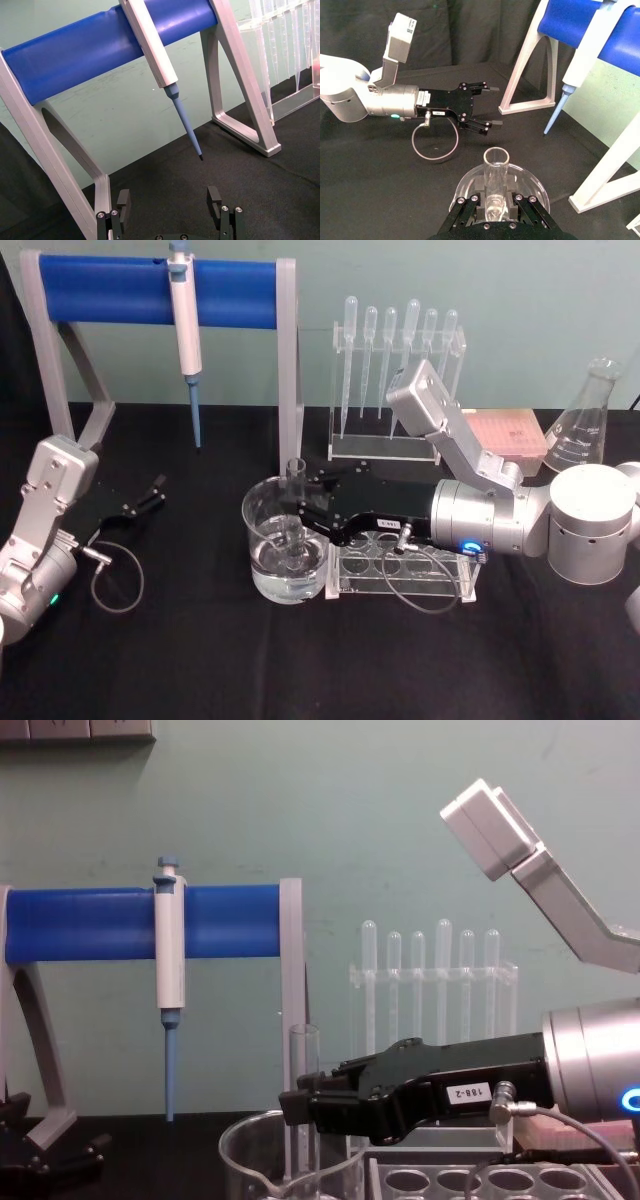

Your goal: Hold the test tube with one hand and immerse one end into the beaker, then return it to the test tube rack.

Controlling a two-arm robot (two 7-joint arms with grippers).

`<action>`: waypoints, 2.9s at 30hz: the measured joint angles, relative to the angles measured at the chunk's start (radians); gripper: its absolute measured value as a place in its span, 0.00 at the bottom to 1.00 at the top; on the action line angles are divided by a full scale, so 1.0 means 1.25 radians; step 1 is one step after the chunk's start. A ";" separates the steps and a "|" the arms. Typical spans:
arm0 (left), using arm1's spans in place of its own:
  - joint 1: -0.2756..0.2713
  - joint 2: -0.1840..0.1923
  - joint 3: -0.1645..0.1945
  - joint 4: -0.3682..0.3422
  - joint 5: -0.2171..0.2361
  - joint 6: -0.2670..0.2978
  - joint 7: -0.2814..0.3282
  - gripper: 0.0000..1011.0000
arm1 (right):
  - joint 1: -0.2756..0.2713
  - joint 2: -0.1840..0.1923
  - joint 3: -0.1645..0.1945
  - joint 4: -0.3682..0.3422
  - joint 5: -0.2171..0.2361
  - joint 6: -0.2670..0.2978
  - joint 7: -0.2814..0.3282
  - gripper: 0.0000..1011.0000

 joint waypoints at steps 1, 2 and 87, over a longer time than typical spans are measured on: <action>0.000 0.000 0.000 0.000 0.000 0.000 0.000 0.99 | 0.000 0.000 0.000 0.000 0.000 0.000 0.000 0.24; 0.000 0.000 0.000 0.000 0.000 0.000 0.000 0.99 | 0.000 0.000 0.000 0.000 0.000 0.000 0.000 0.24; 0.000 0.000 0.000 0.000 0.000 0.000 0.000 0.99 | 0.000 0.000 0.000 0.000 0.000 0.000 0.000 0.24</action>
